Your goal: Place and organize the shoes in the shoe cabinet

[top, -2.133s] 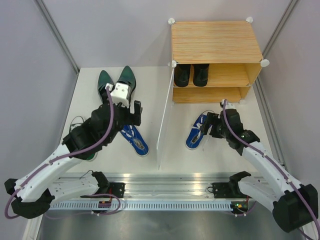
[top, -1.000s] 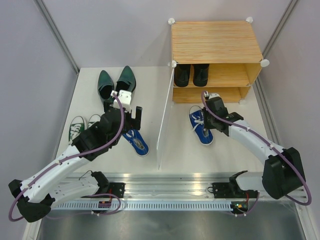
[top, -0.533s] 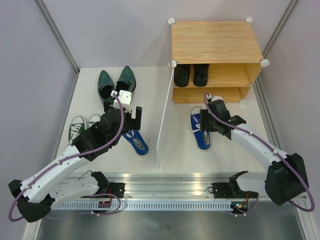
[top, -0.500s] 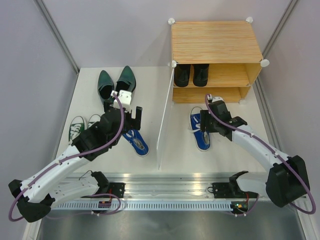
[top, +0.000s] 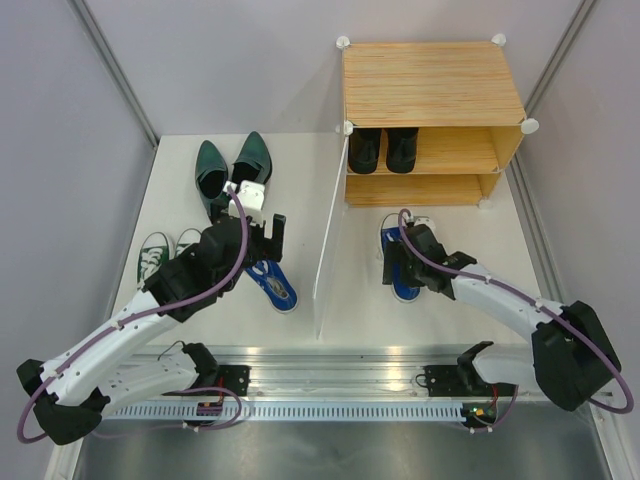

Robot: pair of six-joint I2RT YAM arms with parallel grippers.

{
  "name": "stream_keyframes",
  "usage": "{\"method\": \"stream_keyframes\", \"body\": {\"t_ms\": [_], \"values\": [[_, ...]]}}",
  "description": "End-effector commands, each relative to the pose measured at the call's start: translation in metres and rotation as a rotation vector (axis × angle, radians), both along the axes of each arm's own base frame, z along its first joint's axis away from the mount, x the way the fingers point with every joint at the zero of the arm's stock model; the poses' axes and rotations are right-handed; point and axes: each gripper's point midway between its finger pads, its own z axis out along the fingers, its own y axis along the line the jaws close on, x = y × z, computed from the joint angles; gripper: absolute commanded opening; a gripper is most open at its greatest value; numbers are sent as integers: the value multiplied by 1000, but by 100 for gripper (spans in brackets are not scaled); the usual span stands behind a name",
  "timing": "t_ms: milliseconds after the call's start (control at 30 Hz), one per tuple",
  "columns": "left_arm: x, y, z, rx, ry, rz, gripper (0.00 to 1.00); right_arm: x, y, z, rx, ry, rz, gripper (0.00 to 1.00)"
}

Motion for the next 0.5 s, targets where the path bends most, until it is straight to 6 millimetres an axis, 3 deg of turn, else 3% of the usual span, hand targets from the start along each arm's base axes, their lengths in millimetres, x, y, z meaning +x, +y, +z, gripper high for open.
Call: {"method": "stream_keyframes", "body": {"t_ms": [0, 267, 467], "values": [[2, -2, 7, -15, -30, -15, 97, 14, 7, -3, -4, -47, -60, 98], [2, -3, 6, -14, -27, -14, 99, 15, -7, -21, -100, -84, -147, 98], [3, -3, 4, -8, -23, -15, 99, 14, -6, -34, -105, -71, -148, 98]]}}
